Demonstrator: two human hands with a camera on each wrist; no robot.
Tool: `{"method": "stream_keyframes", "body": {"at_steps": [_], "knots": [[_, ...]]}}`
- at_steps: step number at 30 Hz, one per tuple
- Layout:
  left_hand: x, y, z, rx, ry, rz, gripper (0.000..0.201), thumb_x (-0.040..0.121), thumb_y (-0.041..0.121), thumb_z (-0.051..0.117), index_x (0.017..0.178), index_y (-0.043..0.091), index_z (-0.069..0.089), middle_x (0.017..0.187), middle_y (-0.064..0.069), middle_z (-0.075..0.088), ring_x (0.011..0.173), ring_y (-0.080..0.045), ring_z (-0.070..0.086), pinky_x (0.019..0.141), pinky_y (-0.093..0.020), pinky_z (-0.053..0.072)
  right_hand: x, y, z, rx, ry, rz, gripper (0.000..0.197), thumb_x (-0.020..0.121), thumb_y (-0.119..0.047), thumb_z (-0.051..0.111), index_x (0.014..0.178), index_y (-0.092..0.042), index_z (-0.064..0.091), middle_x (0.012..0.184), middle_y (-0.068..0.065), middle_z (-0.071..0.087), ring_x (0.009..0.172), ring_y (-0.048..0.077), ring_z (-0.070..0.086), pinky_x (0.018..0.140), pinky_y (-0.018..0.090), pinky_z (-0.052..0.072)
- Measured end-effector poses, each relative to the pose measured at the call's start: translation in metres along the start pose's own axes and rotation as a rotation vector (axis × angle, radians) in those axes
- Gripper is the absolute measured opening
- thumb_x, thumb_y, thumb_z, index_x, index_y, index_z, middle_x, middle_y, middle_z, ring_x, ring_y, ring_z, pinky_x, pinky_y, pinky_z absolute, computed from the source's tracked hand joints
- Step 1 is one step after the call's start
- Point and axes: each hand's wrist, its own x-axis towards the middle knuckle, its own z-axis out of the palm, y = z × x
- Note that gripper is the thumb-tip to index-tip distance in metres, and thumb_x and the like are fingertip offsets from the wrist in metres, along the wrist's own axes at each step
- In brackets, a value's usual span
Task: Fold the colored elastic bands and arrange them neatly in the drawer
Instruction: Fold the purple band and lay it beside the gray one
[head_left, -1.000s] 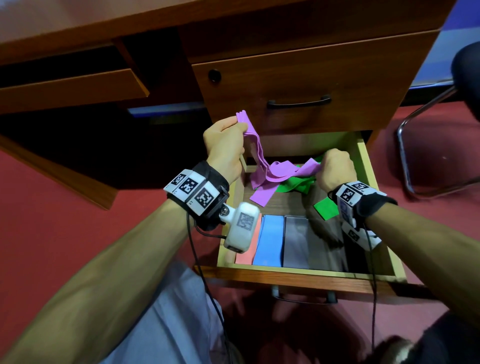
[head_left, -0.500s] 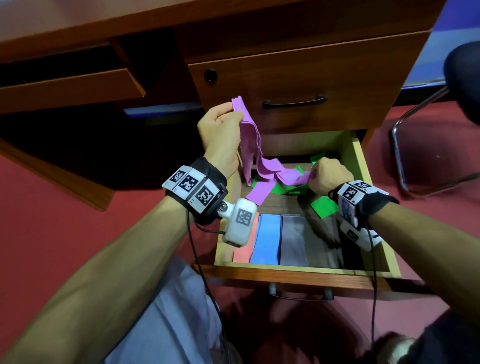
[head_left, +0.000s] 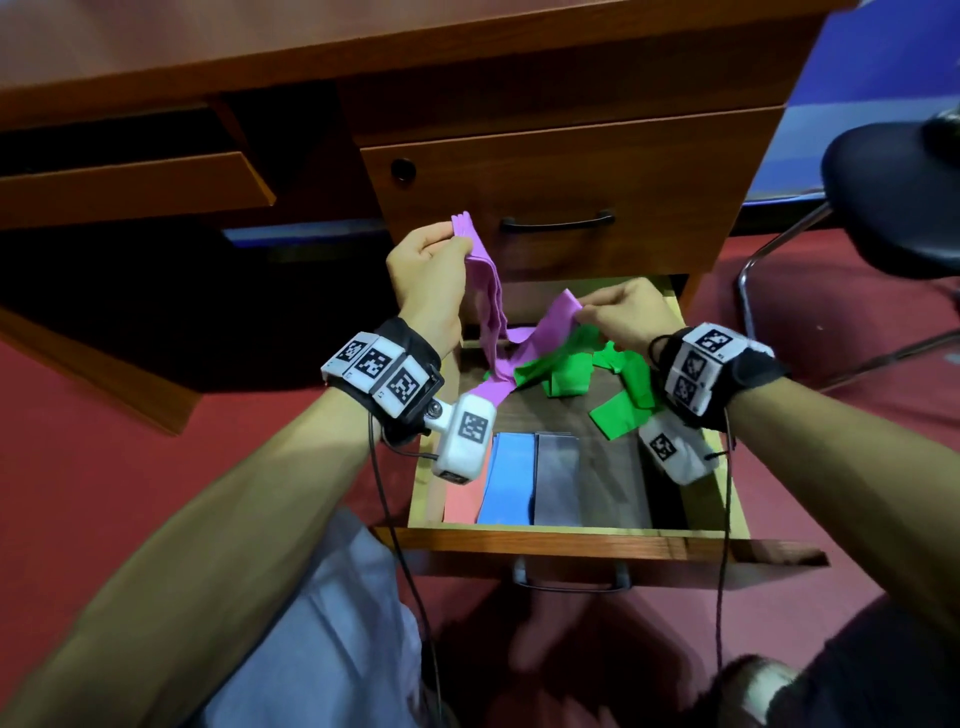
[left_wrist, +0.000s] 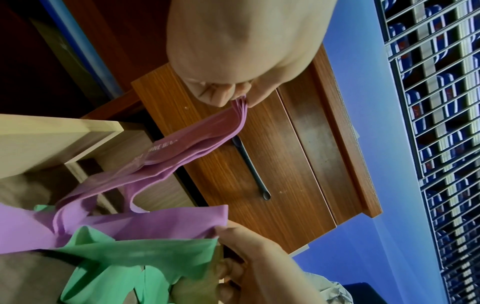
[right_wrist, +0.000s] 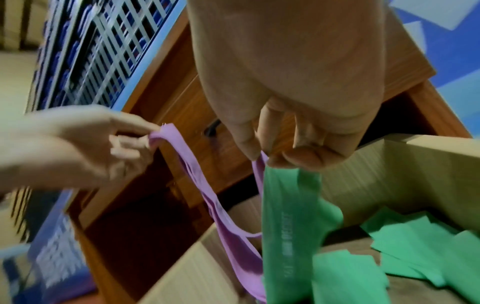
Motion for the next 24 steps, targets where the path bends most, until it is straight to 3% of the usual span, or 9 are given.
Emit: {"method": "stream_keyframes", "body": {"at_steps": [2, 6, 10, 14, 18, 21, 24], "knots": [[0.000, 0.000, 0.000, 0.002, -0.005, -0.003, 0.027, 0.087, -0.003, 0.066, 0.112, 0.001, 0.072, 0.070, -0.002, 0.063, 0.046, -0.001, 0.051, 0.042, -0.015, 0.036, 0.001, -0.009, -0.007, 0.119, 0.065, 0.046, 0.011, 0.081, -0.017, 0.072, 0.078, -0.022, 0.081, 0.058, -0.007, 0.064, 0.043, 0.001, 0.048, 0.043, 0.017, 0.038], [-0.002, 0.000, 0.000, 0.006, -0.012, -0.004, 0.025, 0.087, -0.003, 0.067, 0.111, 0.001, 0.072, 0.070, -0.003, 0.063, 0.042, -0.001, 0.050, 0.040, -0.015, 0.035, -0.003, -0.022, -0.025, 0.219, 0.111, 0.047, 0.011, 0.082, -0.014, 0.069, 0.078, -0.017, 0.079, 0.039, -0.012, 0.051, 0.032, 0.002, 0.039, 0.039, 0.015, 0.032], [-0.005, 0.000, 0.001, 0.018, -0.012, -0.007, 0.025, 0.087, -0.001, 0.068, 0.110, 0.003, 0.072, 0.073, -0.002, 0.063, 0.046, -0.002, 0.052, 0.042, -0.017, 0.038, -0.008, -0.020, -0.043, 0.068, 0.198, -0.020, 0.006, 0.075, -0.025, 0.074, 0.073, -0.023, 0.079, 0.065, -0.004, 0.070, 0.053, 0.004, 0.056, 0.052, 0.019, 0.043], [-0.008, -0.003, 0.004, 0.019, -0.026, -0.004, 0.024, 0.086, -0.002, 0.066, 0.108, 0.005, 0.072, 0.068, -0.001, 0.062, 0.045, -0.002, 0.052, 0.042, -0.016, 0.038, -0.010, -0.015, -0.059, -0.090, 0.304, -0.020, 0.006, 0.077, -0.021, 0.072, 0.078, -0.021, 0.078, 0.076, 0.000, 0.072, 0.074, 0.012, 0.068, 0.067, 0.026, 0.054], [-0.008, -0.005, 0.007, 0.027, -0.026, -0.001, 0.026, 0.085, -0.003, 0.066, 0.110, 0.002, 0.072, 0.064, 0.001, 0.057, 0.044, -0.001, 0.049, 0.041, -0.014, 0.035, -0.008, -0.010, -0.061, -0.362, 0.092, 0.060, 0.007, 0.077, -0.023, 0.072, 0.077, -0.016, 0.071, 0.086, 0.009, 0.074, 0.083, 0.026, 0.072, 0.078, 0.040, 0.062], [-0.009, -0.006, 0.009, 0.029, -0.025, -0.007, 0.025, 0.086, -0.003, 0.065, 0.110, 0.002, 0.072, 0.062, 0.001, 0.055, 0.040, 0.001, 0.046, 0.039, -0.013, 0.033, -0.010, -0.003, -0.054, -0.477, -0.004, 0.080, 0.021, 0.076, -0.030, 0.072, 0.084, -0.010, 0.071, 0.085, 0.011, 0.072, 0.082, 0.028, 0.071, 0.072, 0.039, 0.061], [-0.010, -0.006, 0.009, 0.040, -0.023, -0.001, 0.026, 0.087, -0.004, 0.065, 0.111, 0.002, 0.071, 0.064, 0.001, 0.056, 0.039, 0.003, 0.047, 0.039, -0.013, 0.035, -0.010, 0.004, -0.050, -0.538, -0.011, 0.043, 0.023, 0.084, -0.028, 0.060, 0.091, -0.006, 0.063, 0.097, 0.017, 0.067, 0.095, 0.036, 0.068, 0.073, 0.037, 0.054]]}}
